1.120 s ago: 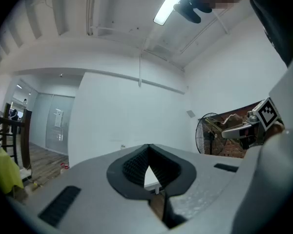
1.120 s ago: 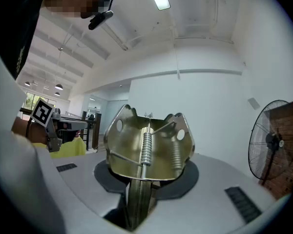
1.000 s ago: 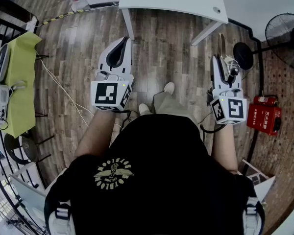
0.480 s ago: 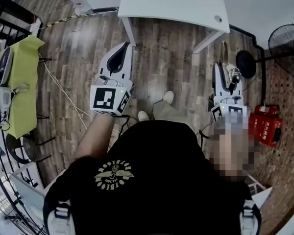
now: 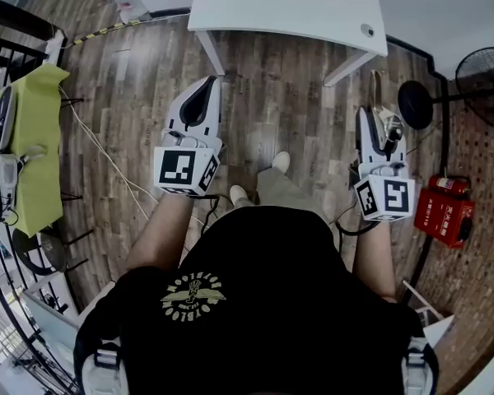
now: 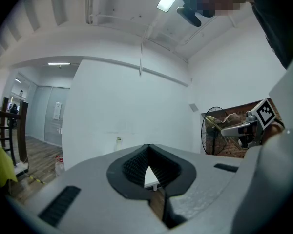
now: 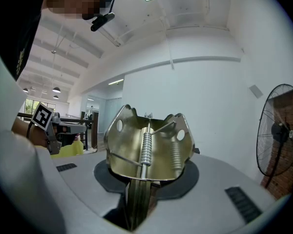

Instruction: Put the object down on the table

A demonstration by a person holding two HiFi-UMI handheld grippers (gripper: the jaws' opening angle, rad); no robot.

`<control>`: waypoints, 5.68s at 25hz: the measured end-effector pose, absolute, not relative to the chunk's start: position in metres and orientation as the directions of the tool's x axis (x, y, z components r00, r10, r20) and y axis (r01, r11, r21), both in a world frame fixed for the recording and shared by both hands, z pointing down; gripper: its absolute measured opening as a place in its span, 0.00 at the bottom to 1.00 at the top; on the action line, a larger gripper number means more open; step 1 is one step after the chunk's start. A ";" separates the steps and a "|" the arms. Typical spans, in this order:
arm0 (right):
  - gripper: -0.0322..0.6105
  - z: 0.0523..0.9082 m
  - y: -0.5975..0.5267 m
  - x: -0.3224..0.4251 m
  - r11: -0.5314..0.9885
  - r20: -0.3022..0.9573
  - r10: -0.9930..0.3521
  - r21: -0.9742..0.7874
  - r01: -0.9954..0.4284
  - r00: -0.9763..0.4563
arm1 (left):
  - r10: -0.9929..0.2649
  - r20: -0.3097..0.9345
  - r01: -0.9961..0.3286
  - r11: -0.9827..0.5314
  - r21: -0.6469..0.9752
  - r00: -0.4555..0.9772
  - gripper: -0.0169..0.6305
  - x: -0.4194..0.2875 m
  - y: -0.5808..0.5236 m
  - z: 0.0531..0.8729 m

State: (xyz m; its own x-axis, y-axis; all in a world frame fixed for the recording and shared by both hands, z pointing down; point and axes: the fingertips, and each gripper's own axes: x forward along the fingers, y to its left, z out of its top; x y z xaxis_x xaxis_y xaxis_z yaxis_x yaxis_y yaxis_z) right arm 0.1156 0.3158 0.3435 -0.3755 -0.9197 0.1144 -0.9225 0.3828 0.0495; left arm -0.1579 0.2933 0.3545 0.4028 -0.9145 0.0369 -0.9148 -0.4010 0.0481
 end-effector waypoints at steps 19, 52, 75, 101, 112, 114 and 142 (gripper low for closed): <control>0.21 0.333 0.222 0.189 0.426 0.094 -0.902 0.052 -0.903 -0.421 | -0.937 -0.006 -0.936 -0.349 0.040 0.349 0.04 -0.093 0.191 0.333; 0.21 0.332 0.163 0.192 0.436 0.110 -0.896 0.036 -0.899 -0.430 | -0.950 -0.002 -0.949 -0.312 0.041 0.312 0.04 -0.114 0.140 0.325; 0.21 0.351 0.105 0.175 0.432 0.140 -0.893 0.001 -0.902 -0.428 | -0.918 0.040 -0.918 -0.396 0.010 0.396 0.04 -0.094 0.082 0.342; 0.21 0.338 0.014 0.169 0.397 0.147 -0.909 0.014 -0.918 -0.391 | -0.897 0.040 -0.898 -0.441 0.010 0.441 0.04 -0.092 -0.024 0.333; 0.21 0.344 -0.013 0.144 0.349 0.160 -0.926 0.011 -0.937 -0.342 | -0.865 0.038 -0.865 -0.500 0.034 0.501 0.04 -0.103 -0.065 0.343; 0.21 0.344 -0.017 0.137 0.337 0.159 -0.930 0.007 -0.941 -0.332 | -0.854 0.039 -0.855 -0.518 0.035 0.519 0.04 -0.106 -0.071 0.344; 0.21 0.348 -0.069 0.154 0.305 0.169 -0.939 0.002 -0.952 -0.300 | -0.832 0.071 -0.835 -0.547 0.065 0.550 0.04 -0.093 -0.127 0.365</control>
State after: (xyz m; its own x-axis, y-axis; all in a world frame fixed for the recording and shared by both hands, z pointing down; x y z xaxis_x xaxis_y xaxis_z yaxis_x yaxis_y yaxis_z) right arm 0.1535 -0.0685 0.3481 -0.3000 -0.9389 0.1687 -0.9525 0.3046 0.0018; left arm -0.0935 -0.1272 0.3651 0.5503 -0.8320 0.0707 -0.8349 -0.5466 0.0651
